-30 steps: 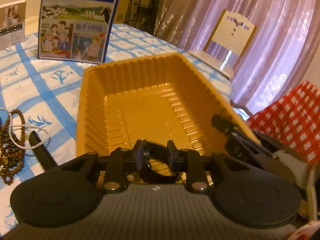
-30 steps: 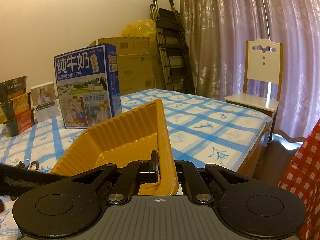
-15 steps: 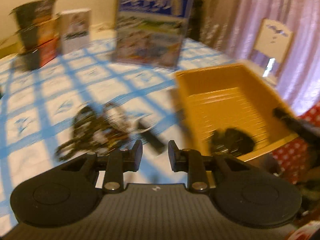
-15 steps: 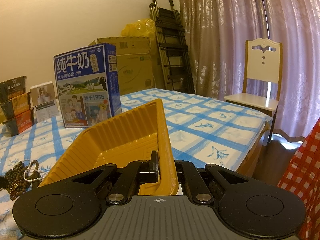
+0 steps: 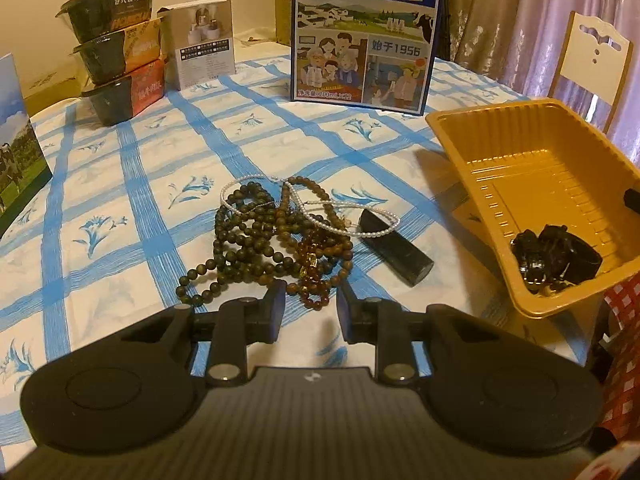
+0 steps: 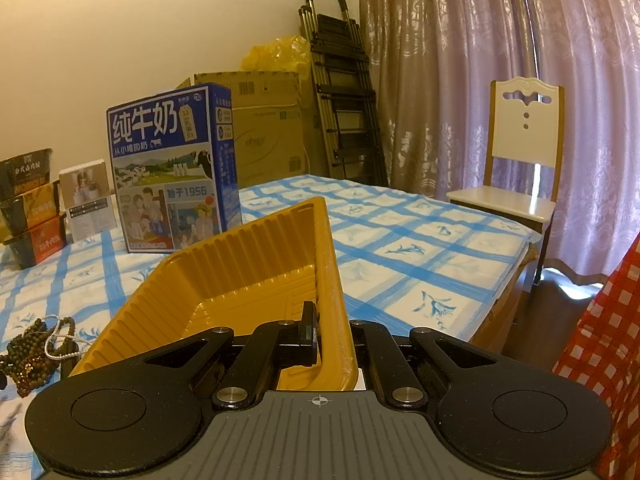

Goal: Organize jewelry
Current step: 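Grasp the reddish-brown bead bracelet from the pile with the left tool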

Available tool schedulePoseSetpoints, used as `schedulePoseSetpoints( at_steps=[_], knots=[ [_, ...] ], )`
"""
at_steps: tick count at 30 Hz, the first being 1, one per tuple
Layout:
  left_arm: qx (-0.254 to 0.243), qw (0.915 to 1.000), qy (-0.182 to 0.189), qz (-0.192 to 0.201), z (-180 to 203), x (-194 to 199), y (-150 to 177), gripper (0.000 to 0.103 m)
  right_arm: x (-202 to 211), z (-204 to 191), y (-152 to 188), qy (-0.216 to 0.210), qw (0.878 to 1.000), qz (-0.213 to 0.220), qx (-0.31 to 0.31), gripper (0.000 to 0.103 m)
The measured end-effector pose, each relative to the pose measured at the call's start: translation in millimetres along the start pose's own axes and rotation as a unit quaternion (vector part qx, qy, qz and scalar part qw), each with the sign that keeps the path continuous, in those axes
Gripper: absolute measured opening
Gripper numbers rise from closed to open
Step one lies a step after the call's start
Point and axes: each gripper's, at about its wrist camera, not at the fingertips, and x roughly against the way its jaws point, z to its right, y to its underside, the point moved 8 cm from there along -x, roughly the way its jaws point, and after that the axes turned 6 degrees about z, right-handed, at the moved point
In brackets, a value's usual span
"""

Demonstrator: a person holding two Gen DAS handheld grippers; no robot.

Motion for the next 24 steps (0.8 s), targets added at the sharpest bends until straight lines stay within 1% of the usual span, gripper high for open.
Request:
schedulePoseSetpoints(
  at_steps=[4,13,17,18,20,23,24],
  knots=[
    [-0.012,0.9999,-0.002,0.000,3.5,-11.1,-1.4,0.024,-0.1,0.1,0.1,0.000,1.000,0.000,0.000,0.004],
    [-0.018,0.9997,-0.013,-0.013,2.1,-41.9,-4.1,0.024,-0.1,0.1,-0.1,0.000,1.000,0.000,0.000,0.004],
    [-0.023,0.9995,-0.018,-0.010,1.3,-48.3,-5.8,0.024,-0.2,0.2,0.3,0.001,1.000,-0.001,0.000,0.004],
    [-0.022,0.9996,-0.018,-0.010,0.6,-49.0,-6.2,0.023,0.3,0.8,1.0,0.001,1.000,0.000,0.000,0.004],
    [-0.022,0.9996,-0.017,-0.011,0.4,-49.5,-6.0,0.014,0.3,0.8,0.9,0.001,1.000,0.000,0.000,0.004],
    [-0.028,0.9994,-0.017,-0.010,1.9,-48.5,-4.6,0.009,0.3,0.7,1.1,0.001,1.000,0.000,0.000,0.004],
    [-0.034,0.9992,-0.018,-0.010,2.3,-47.8,-3.9,0.009,0.3,0.8,0.8,0.001,1.000,0.000,0.000,0.004]
  ],
)
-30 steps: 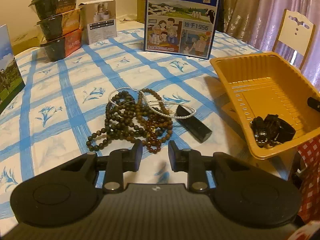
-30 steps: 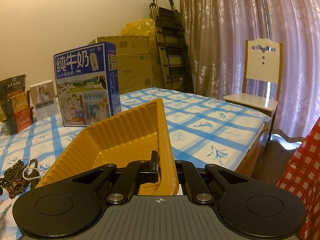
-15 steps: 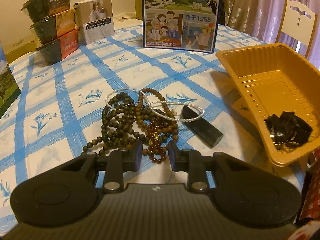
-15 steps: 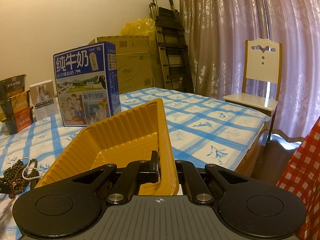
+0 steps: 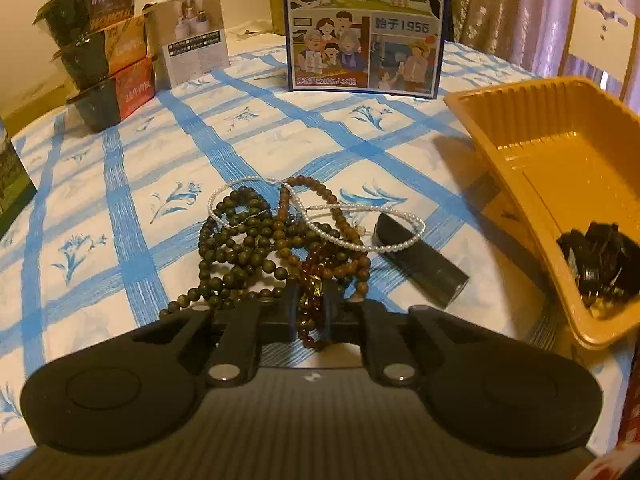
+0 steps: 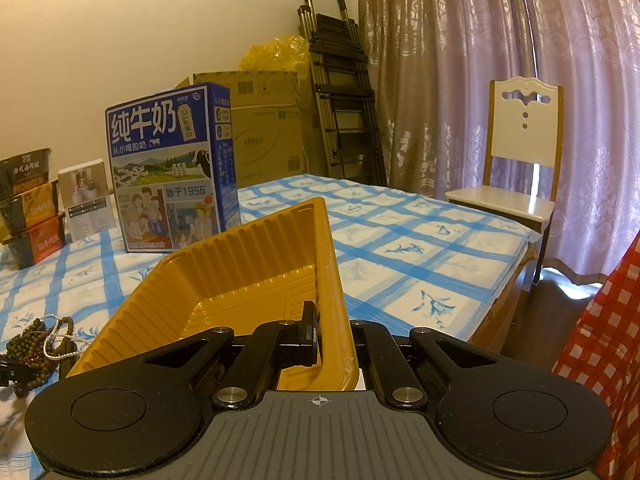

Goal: Organize jewelry
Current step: 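Grasp the reddish-brown bead bracelet from the pile with the left tool, then carry the reddish-brown bracelet into the tray and open the left tool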

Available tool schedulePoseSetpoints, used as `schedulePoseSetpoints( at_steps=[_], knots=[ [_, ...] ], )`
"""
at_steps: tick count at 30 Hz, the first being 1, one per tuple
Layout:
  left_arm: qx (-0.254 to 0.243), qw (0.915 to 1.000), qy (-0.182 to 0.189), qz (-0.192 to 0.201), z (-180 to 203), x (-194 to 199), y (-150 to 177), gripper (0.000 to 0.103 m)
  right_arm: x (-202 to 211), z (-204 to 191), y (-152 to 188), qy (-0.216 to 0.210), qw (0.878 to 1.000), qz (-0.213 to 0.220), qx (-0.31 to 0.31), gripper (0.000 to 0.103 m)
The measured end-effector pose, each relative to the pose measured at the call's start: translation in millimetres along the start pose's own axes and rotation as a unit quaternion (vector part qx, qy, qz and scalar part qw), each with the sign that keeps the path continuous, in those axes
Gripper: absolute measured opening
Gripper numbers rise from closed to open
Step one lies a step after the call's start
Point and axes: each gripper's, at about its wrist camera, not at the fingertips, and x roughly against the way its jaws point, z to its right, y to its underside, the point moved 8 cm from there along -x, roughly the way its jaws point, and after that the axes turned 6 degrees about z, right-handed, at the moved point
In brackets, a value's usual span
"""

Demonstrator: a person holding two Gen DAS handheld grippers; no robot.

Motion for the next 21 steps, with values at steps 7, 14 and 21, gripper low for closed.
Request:
schedulePoseSetpoints(
  at_steps=[7,14,21],
  knots=[
    [0.007,0.9999,0.009,0.010,-3.3,16.8,-1.1,0.009,0.3,1.1,0.8,0.000,1.000,0.000,0.000,0.004],
    [0.013,0.9987,0.029,0.039,-1.7,51.2,-16.5,0.009,0.3,1.1,0.8,0.000,1.000,0.000,0.000,0.004],
    [0.012,0.9952,0.073,0.064,21.4,80.2,-35.8,0.009,0.2,1.3,1.0,0.000,1.000,0.000,0.000,0.004]
  ],
)
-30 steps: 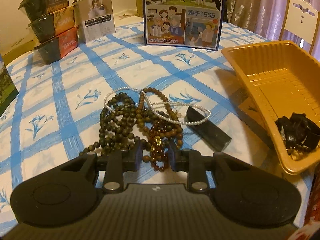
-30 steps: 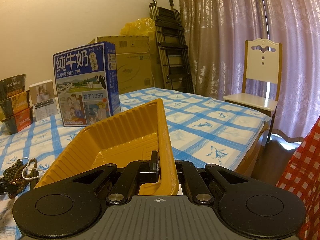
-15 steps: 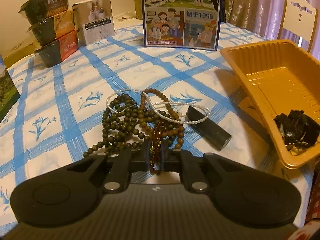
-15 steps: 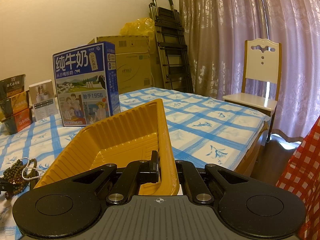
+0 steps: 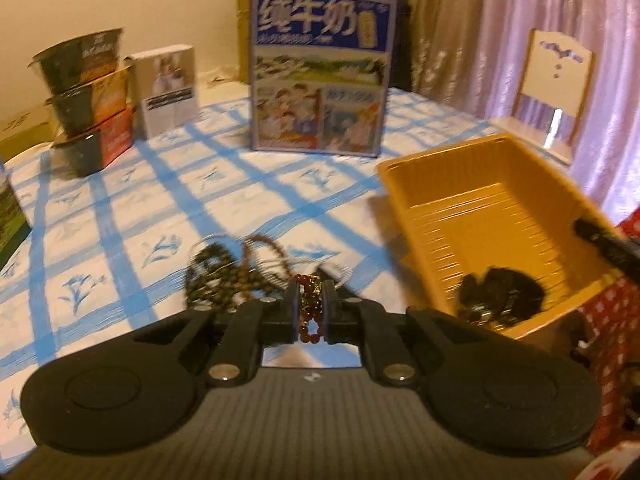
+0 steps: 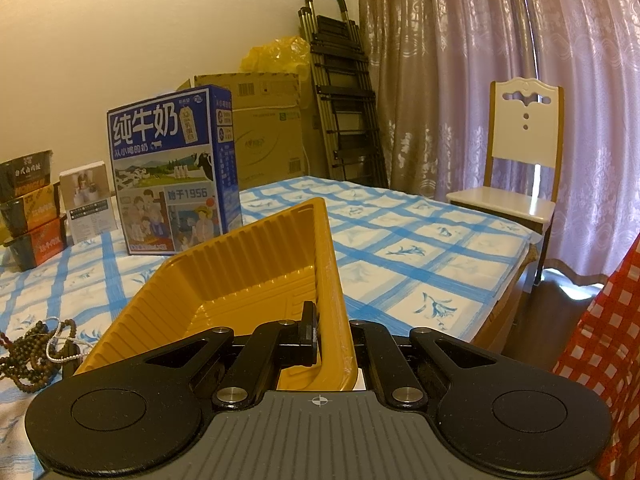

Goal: Organize jewelry
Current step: 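Carry the reddish-brown bracelet into the tray and open the left tool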

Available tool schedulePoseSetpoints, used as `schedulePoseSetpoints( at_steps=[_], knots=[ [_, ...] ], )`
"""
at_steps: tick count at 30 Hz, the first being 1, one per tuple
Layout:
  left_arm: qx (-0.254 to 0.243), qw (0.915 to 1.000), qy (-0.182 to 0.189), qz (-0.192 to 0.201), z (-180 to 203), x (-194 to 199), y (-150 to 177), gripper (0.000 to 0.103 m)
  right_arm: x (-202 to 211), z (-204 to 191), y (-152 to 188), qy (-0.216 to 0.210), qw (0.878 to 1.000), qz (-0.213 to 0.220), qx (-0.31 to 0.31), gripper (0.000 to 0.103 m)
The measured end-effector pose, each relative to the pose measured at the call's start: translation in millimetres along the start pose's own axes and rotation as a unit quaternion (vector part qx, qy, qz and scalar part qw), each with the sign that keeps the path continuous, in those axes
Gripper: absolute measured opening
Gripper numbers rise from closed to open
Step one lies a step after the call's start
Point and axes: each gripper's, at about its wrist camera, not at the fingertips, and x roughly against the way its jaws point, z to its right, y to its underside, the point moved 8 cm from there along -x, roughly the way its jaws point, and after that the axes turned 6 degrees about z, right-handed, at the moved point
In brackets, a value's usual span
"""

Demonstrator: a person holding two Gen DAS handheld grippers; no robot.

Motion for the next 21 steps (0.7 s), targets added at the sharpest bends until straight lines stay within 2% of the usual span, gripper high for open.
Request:
schedulePoseSetpoints(
  at_steps=[5,12,21],
  knots=[
    [-0.004,0.9990,0.043,0.008,28.7,1.9,-11.4,0.009,-0.1,-0.5,0.1,0.000,1.000,0.000,0.000,0.004],
    [-0.015,0.9959,0.088,0.016,68.9,-15.0,-27.5,0.009,0.2,-1.3,-0.7,0.000,1.000,0.000,-0.001,0.004],
    [-0.039,0.9936,0.106,0.001,101.9,-50.1,-25.2,0.009,0.2,-1.3,-0.6,0.000,1.000,0.000,-0.001,0.004]
  ],
)
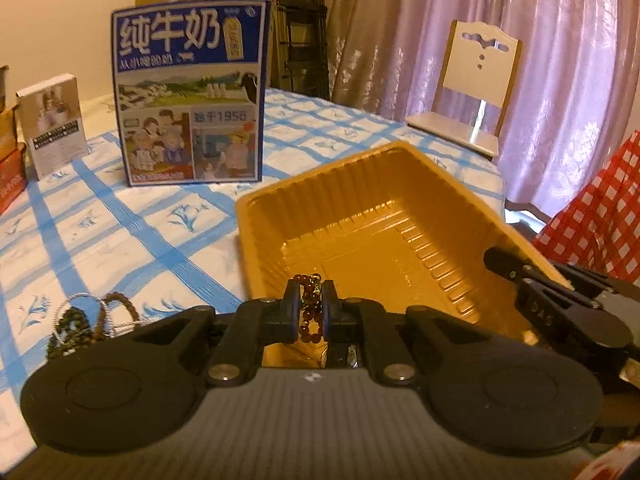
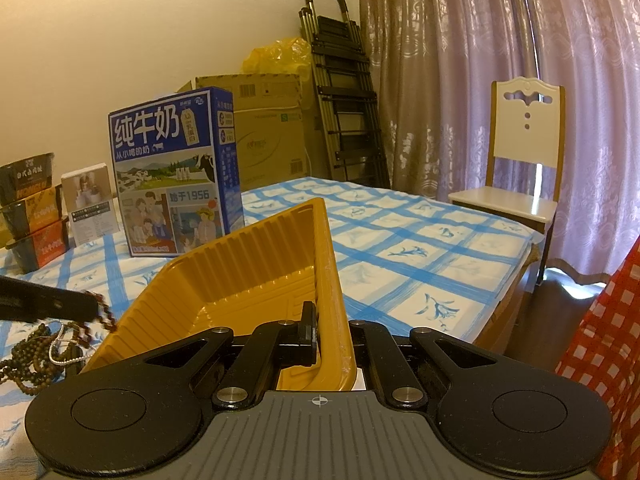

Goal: Organize jewelry
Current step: 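Carry the reddish-brown bracelet into the tray and open the left tool, then grasp the black rectangular stone pendant with the left tool and lift it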

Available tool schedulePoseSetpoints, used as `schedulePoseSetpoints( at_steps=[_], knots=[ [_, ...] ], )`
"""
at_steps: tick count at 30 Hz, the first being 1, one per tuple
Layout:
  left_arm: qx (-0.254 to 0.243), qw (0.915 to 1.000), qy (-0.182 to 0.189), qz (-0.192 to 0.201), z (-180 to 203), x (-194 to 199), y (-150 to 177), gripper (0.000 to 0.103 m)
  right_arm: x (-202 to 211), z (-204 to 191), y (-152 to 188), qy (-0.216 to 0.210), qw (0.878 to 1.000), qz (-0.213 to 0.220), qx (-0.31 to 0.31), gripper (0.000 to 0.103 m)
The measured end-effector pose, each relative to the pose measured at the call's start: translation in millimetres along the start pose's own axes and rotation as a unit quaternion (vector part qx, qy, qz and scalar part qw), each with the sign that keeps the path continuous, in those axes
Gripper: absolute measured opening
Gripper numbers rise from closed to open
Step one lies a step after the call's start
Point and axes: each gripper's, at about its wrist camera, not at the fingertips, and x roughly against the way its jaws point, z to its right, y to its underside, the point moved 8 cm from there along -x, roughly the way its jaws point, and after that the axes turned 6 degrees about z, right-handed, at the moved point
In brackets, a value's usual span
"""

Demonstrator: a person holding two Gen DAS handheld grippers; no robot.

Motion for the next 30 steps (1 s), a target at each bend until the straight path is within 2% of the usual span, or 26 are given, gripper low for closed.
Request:
schedulePoseSetpoints(
  at_steps=[6,7,10,14,22,30],
  knots=[
    [0.008,0.9998,0.007,-0.018,-0.3,-18.5,6.3,0.010,-0.1,0.0,0.2,0.000,1.000,0.000,0.000,0.004],
    [0.008,0.9998,0.008,-0.019,-0.2,-19.4,6.6,0.013,0.0,0.2,0.0,0.000,1.000,0.000,0.000,0.004],
    [0.007,0.9998,0.007,-0.014,-0.9,-15.6,6.1,0.018,-0.2,0.0,0.3,0.000,1.000,0.000,0.000,0.004],
    [0.024,0.9997,0.000,-0.003,-10.1,-2.0,2.8,0.018,0.3,-1.6,-0.5,0.001,1.000,-0.001,-0.001,0.004],
    [0.041,0.9979,-0.049,0.004,-49.3,30.6,9.1,0.019,0.4,-1.7,-1.0,0.001,1.000,0.000,-0.001,0.004],
    [0.055,0.9938,-0.095,-0.016,-83.9,48.8,33.2,0.021,0.2,-2.0,-0.9,0.000,1.000,0.000,0.000,0.004]
  ],
)
